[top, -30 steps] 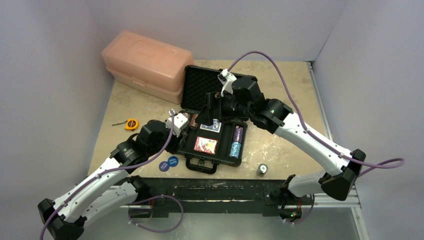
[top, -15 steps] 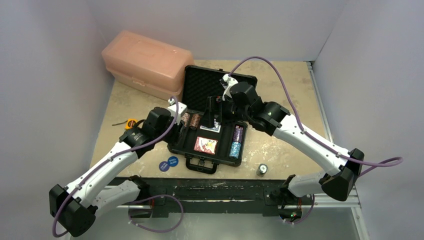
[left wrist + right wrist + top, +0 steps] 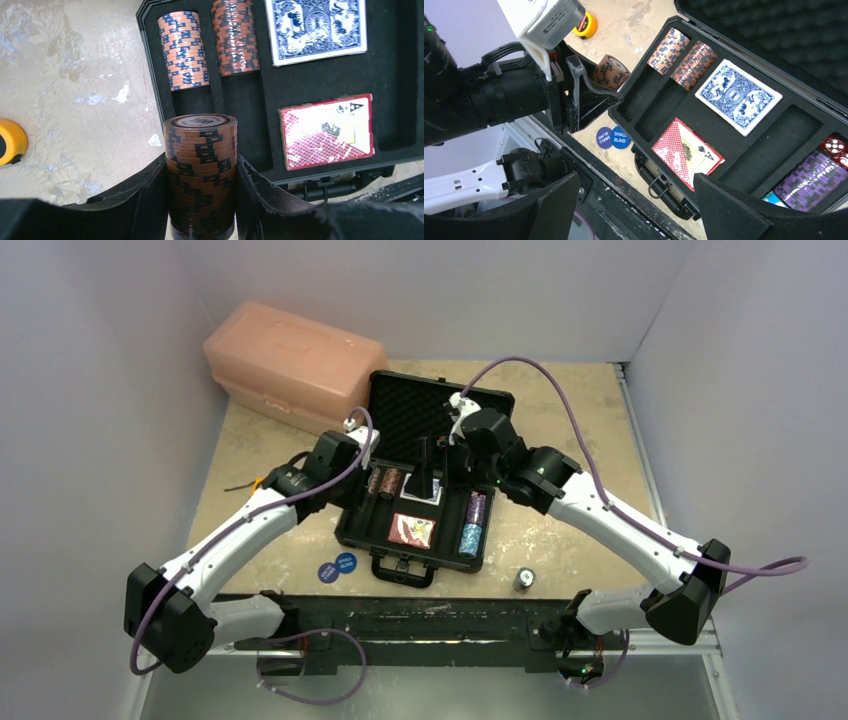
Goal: Pack up texas hold em set
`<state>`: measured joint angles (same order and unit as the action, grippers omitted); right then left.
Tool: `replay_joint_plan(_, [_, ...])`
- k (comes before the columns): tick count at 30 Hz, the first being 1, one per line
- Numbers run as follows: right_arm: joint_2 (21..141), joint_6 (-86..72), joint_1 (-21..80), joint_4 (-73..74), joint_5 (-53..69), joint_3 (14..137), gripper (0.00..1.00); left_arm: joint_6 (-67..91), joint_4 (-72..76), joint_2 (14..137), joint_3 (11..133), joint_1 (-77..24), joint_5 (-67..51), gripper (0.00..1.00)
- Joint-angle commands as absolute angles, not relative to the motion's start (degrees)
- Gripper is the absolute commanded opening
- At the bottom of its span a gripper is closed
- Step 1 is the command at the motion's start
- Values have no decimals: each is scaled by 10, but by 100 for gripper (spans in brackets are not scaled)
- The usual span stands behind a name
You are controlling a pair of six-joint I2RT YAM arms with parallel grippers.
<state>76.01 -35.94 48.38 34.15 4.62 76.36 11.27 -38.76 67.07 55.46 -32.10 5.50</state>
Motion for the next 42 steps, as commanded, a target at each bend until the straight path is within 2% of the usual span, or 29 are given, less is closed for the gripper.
replay_joint_plan(1, [738, -347, 479, 349, 24, 761, 88, 129, -373, 695, 591, -309, 80, 0])
replay_joint_plan(27, [736, -340, 473, 336, 25, 728, 89, 106, -406, 843, 629, -294, 100, 0])
replay_joint_plan(42, [720, -330, 465, 335, 27, 709, 90, 111, -408, 869, 641, -294, 93, 0])
